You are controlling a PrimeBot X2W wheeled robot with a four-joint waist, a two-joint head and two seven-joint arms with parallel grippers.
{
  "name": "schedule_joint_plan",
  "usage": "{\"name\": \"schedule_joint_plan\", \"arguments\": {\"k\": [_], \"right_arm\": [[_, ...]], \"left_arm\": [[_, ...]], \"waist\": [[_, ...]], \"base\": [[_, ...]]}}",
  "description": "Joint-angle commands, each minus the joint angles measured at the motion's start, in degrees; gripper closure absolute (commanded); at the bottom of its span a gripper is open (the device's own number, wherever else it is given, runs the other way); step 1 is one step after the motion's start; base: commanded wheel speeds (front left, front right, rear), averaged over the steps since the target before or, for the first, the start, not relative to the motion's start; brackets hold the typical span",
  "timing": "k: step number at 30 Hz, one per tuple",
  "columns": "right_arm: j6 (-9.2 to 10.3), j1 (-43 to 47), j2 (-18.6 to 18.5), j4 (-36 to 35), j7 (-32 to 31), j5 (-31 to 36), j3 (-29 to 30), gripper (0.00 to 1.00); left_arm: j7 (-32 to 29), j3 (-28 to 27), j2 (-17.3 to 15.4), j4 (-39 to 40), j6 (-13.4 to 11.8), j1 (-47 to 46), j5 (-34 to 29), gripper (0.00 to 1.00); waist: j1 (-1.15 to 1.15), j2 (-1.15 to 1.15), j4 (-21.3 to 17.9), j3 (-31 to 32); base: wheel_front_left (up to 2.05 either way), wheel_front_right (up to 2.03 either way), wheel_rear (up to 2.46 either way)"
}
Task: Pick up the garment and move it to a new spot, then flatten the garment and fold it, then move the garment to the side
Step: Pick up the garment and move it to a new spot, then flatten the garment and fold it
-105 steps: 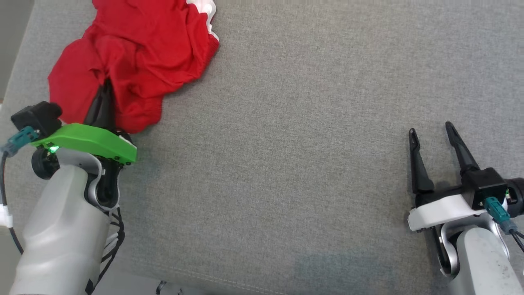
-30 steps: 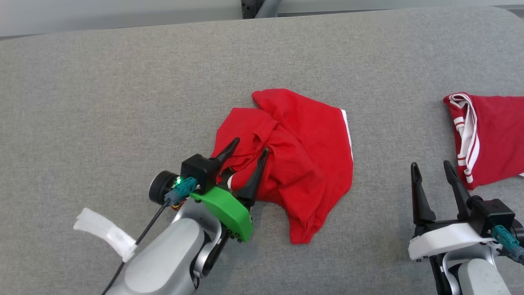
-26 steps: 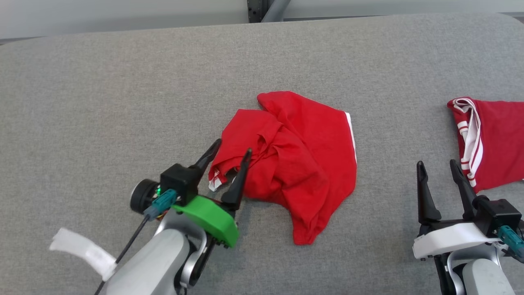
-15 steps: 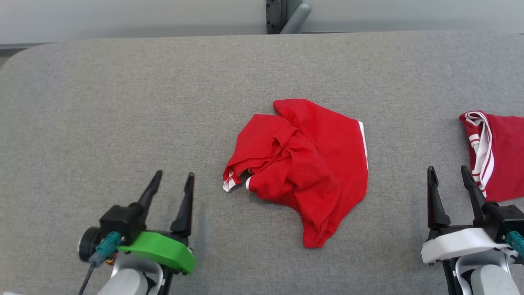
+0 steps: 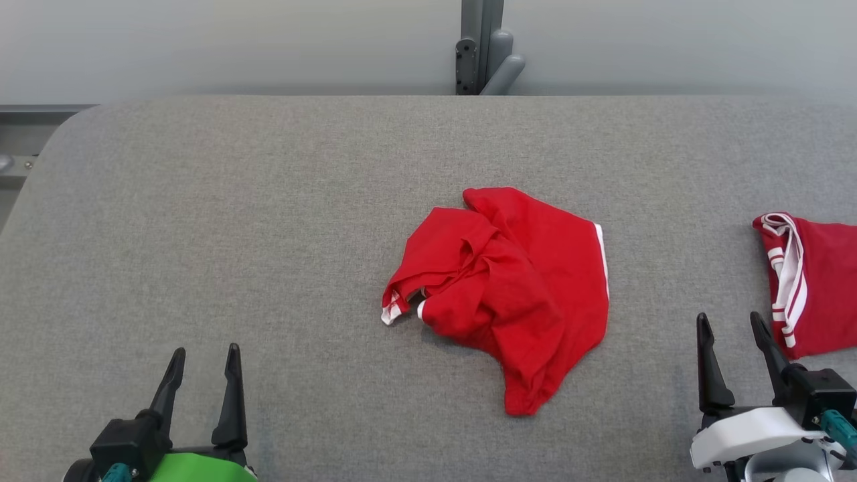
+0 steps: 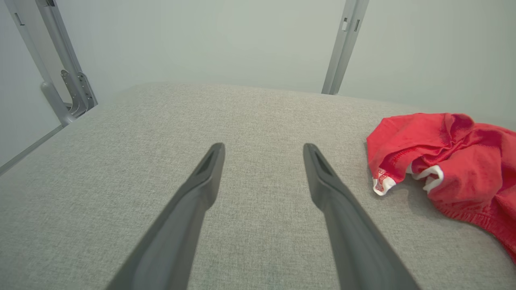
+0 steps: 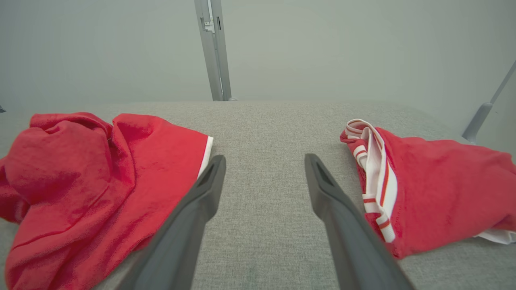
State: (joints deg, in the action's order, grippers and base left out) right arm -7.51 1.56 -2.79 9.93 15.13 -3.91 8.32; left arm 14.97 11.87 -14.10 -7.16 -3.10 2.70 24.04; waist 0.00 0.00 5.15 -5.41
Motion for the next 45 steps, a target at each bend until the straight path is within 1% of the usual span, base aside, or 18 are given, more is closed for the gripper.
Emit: {"name": "schedule_joint_plan", "arguments": {"k": [1, 5, 9, 13, 17, 23, 29, 45], "right_arm": [[0.04, 0.53, -0.2, 0.11, 0.0, 0.04, -0.1, 0.0], [0.04, 1.88, -0.2, 0.83, 0.0, 0.07, -0.23, 0.0], [0.04, 2.11, -0.21, 1.18, 0.0, 0.32, -0.03, 0.0], [0.04, 2.03, -0.2, 1.27, 0.0, 0.41, 0.06, 0.0], [0.04, 1.77, -0.2, 1.31, 0.0, 0.44, 0.03, 0.0], [0.04, 1.33, -0.2, 1.06, 0.0, 0.15, 0.17, 0.0], [0.04, 1.2, -0.2, 0.98, 0.0, 0.01, 0.06, 0.0], [0.04, 1.25, -0.2, 0.81, 0.0, -0.31, -0.2, 0.0]], "left_arm": [[0.26, -0.96, 0.53, -0.06, 0.7, 1.05, -1.04, 0.0], [0.27, -5.47, 3.51, -0.78, 3.69, 3.22, -3.63, 0.0], [0.27, -8.81, 5.78, -1.32, 6.29, 4.3, -5.71, 0.0], [0.26, -10.86, 7.21, -1.86, 7.97, 4.4, -7.54, 0.0], [0.27, -12.12, 8.04, -2.31, 9.09, 4.01, -8.79, 0.0], [0.27, -13.25, 9.0, -3.08, 10.11, 3.11, -10.02, 0.0], [0.27, -13.66, 9.6, -3.55, 10.49, 2.67, -10.47, 0.0], [0.27, -13.74, 10.24, -3.33, 10.7, 2.75, -10.98, 0.0]], "waist": [[0.0, 0.0, 0.15, 0.75], [0.0, 0.0, -0.07, 1.96], [0.0, 0.0, -0.45, 2.82], [0.0, 0.0, -0.82, 3.12], [0.0, 0.0, -1.11, 3.18], [0.0, 0.0, -1.3, 2.71], [0.0, 0.0, -1.22, 2.64], [0.0, 0.0, -1.15, 2.61]], "base": [[0.0, 0.0, 0.0], [0.0, 0.0, 0.0], [0.0, 0.0, 0.0], [0.0, 0.0, 0.0], [0.0, 0.0, 0.0], [0.0, 0.0, 0.0], [0.0, 0.0, 0.0], [0.0, 0.0, 0.0]]}}
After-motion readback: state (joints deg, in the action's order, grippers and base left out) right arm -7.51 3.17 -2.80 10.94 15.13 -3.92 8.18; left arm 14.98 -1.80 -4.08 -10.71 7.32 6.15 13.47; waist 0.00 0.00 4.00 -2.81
